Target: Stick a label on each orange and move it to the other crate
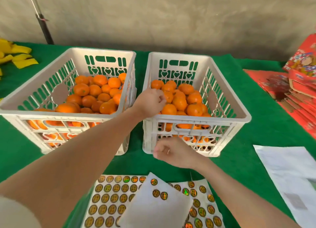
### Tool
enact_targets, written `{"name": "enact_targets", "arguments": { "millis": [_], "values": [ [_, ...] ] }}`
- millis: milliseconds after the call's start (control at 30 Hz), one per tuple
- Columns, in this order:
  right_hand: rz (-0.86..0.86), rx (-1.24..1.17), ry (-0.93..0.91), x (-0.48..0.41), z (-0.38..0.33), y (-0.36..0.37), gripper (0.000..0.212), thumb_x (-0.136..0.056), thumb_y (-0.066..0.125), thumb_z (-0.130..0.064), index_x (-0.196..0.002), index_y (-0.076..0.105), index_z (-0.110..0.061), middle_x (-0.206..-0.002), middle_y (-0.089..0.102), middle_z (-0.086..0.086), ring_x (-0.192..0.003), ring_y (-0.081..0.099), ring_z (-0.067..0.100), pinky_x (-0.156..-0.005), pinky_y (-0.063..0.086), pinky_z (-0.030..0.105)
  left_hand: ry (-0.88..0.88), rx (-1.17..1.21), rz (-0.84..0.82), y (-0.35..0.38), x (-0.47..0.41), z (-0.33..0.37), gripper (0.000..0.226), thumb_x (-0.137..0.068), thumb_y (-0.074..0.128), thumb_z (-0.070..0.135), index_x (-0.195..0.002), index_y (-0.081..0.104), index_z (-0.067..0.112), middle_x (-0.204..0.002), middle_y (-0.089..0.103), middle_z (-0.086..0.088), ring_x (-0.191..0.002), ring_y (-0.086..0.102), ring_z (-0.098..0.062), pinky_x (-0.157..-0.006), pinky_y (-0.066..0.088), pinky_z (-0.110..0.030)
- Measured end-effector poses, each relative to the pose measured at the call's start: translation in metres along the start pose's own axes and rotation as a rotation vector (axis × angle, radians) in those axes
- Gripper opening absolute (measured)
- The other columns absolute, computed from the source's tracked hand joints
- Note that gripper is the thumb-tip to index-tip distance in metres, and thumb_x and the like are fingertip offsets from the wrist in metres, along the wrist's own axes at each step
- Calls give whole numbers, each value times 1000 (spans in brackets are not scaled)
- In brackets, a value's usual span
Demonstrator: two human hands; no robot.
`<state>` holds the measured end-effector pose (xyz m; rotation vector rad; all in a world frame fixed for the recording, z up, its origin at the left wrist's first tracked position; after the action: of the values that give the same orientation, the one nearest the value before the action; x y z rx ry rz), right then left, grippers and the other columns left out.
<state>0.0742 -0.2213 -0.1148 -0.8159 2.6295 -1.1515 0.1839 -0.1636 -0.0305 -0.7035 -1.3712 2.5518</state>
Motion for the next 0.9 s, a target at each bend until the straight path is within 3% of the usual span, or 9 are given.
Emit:
{"name": "enact_targets", "arguments": {
  "millis": [167,233,333,400,467,567,633,767,900],
  "values": [
    [-258,119,403,20,74,82,36,-92,56,-28,-123,49,-13,-116,61,8,-106,58,23,-91,46,33,-12,-8,118,-12,25,8,22,-96,45,11,-76,53,6,-67,50,-6,-63,47,-21,-58,39,-37],
    [-241,71,478,20,83,93,44,-89,60,-26,-128,43,-17,-112,60,6,-102,58,22,-85,47,32,-1,12,93,-7,39,13,22,-98,45,15,-89,60,0,-80,61,-12,-74,55,-25,-71,44,-40],
    [-198,-12,506,17,81,99,51,-83,60,-12,-130,41,-19,-88,54,-1,-79,56,14,-63,41,23,60,60,164,-8,77,20,28,-97,50,14,-122,57,2,-119,60,-13,-114,52,-24,-101,38,-34],
    [-175,-71,506,18,78,98,51,-82,56,-3,-129,43,-19,-87,54,0,-72,54,11,-56,41,22,120,101,293,-16,114,22,29,-94,54,8,-121,56,-3,-122,56,-15,-118,48,-23,-105,36,-32],
    [-113,-132,455,19,71,90,43,-84,54,0,-122,46,-19,-94,61,8,-76,57,14,-63,47,25,0,180,319,-6,146,3,23,-90,57,3,-113,57,2,-115,58,-10,-110,51,-18,-97,41,-25],
    [28,-276,343,23,58,67,29,-83,60,2,-104,52,-16,-81,63,7,-75,58,15,-72,49,29,-630,492,-79,50,174,-50,9,-90,60,15,-98,59,12,-99,63,0,-96,57,-14,-81,45,-21],
    [81,-307,289,26,51,55,25,-82,61,6,-95,55,-14,-72,59,0,-73,57,15,-73,48,29,-907,636,-383,86,199,-59,12,-89,60,17,-84,62,7,-87,68,-3,-85,64,-13,-78,49,-25],
    [191,-266,217,30,44,40,28,-80,60,11,-85,64,-16,-67,55,-9,-64,52,5,-67,43,15,-891,975,-354,101,204,-53,17,-86,67,10,-99,69,-2,-87,74,-15,-84,72,-26,-80,57,-35],
    [260,-215,146,41,41,36,20,-85,60,5,-97,70,-7,-79,61,1,-66,52,7,-67,45,13,-881,1017,-333,110,200,-55,14,-86,68,12,-90,73,0,-84,72,-16,-77,70,-27,-72,57,-32]
  ]
}}
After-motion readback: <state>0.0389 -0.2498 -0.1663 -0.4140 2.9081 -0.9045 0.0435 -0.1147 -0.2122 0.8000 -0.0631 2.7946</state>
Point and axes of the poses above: each hand's wrist, its own x-axis away from the middle knuckle, its own y-axis out of the palm, z = x × y, the point moved 9 cm from there along -x, towards the middle knuckle
